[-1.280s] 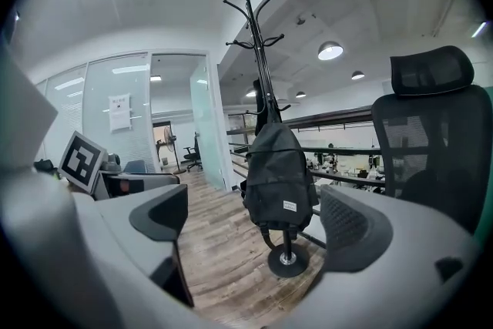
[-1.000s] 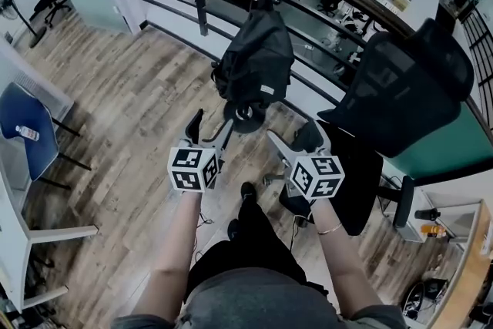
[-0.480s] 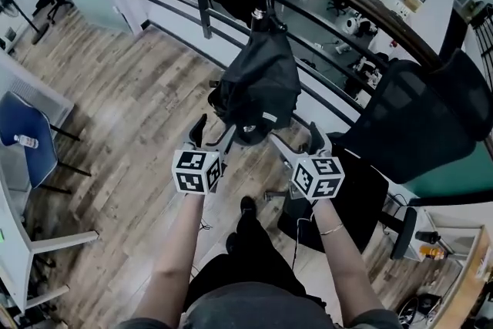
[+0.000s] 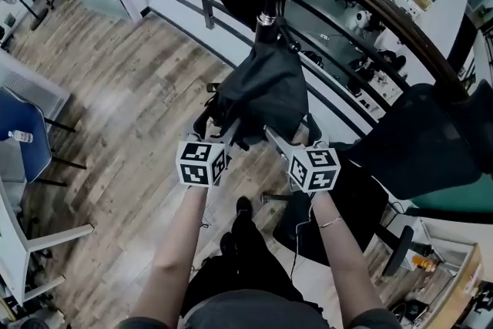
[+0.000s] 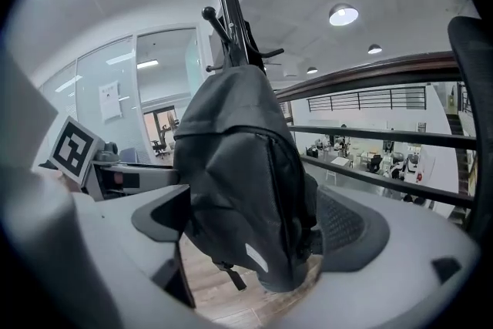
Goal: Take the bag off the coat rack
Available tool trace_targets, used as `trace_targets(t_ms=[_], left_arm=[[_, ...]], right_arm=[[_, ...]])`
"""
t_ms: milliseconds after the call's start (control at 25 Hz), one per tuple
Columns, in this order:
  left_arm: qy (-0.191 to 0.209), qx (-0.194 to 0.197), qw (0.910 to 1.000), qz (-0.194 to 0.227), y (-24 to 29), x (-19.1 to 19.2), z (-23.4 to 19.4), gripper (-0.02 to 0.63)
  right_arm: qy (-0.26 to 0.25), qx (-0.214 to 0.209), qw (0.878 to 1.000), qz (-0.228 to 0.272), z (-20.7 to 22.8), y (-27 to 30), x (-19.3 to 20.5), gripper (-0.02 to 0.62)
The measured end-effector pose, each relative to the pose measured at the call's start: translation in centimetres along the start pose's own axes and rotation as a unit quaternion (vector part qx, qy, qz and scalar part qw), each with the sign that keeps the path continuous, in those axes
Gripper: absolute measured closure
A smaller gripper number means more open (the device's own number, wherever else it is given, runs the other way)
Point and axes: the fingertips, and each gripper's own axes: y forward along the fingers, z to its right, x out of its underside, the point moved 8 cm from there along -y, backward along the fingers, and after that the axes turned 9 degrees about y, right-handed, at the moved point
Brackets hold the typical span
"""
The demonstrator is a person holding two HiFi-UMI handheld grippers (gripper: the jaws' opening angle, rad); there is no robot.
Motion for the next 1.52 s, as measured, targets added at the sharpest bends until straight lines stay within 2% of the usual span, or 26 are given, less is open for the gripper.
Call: trace_targets(t_ms=[480, 680, 920, 1200, 1520], left_arm=[[0.016, 0.026, 0.9995, 0.007, 3.9, -0.1, -1.1, 0.285], [0.020, 0.055, 0.9982, 0.009, 5.0, -0.4, -1.1, 0.287], [0.012, 0.069, 0.9975, 0.010, 5.6, -0.3, -0.8, 0.290], [0.020, 0.082, 0.9964, 0.000, 5.9, -0.5, -0.6, 0.401], [0.013, 0.078, 0.9968, -0.015, 5.1, -0.8, 0.9, 0.520]], right_arm=[[-0.033, -0.016, 0.999, -0.007, 1.7, 3.4, -0.7, 0.137], [-0.048, -0.036, 0.998, -0.004, 1.6, 4.4, -1.3, 0.233], [-0.061, -0.052, 0.997, -0.008, 1.2, 4.7, -1.3, 0.324], [-0.097, -0.061, 0.993, -0.011, -0.2, 5.3, -1.4, 0.446], [-0.122, -0.048, 0.991, -0.014, -1.1, 4.5, -1.4, 0.507]])
